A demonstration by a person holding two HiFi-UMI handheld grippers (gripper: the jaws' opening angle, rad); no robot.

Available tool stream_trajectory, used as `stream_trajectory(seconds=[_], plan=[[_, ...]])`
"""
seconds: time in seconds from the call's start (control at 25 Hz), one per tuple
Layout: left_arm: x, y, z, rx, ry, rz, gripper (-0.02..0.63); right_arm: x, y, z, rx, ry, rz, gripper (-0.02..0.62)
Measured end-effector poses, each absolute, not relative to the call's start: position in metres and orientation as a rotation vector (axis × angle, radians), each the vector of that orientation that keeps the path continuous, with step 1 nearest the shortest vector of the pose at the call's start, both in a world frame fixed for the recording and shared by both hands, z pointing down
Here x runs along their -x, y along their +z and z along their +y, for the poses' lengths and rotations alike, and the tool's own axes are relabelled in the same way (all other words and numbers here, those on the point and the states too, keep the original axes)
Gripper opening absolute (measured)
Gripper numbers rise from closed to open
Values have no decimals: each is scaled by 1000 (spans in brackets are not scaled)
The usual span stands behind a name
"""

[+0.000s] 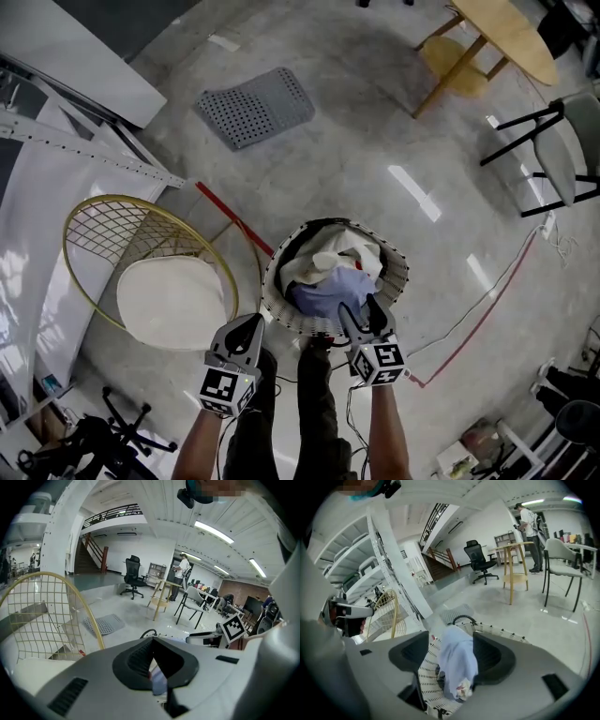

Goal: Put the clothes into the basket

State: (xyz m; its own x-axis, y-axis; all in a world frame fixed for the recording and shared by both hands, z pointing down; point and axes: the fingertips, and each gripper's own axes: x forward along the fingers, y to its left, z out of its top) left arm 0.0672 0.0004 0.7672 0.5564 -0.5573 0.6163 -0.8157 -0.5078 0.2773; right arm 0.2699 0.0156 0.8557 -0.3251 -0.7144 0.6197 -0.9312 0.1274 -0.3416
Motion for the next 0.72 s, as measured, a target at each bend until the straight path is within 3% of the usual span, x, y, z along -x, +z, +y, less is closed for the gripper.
stream_trajectory(seconds=[0.08,0.52,0.72], plan=[[-69,762,-1,-2249,612,-1101,0,-274,847,10,-1634,983,-2122,323],[-72,711,-2,-2313,579,-1120,1,-270,786,3,-1625,842,-2175,324],[-66,669,-1,-2361,552,-1140,0,-258,724,0,-1640,681,-2231,185]])
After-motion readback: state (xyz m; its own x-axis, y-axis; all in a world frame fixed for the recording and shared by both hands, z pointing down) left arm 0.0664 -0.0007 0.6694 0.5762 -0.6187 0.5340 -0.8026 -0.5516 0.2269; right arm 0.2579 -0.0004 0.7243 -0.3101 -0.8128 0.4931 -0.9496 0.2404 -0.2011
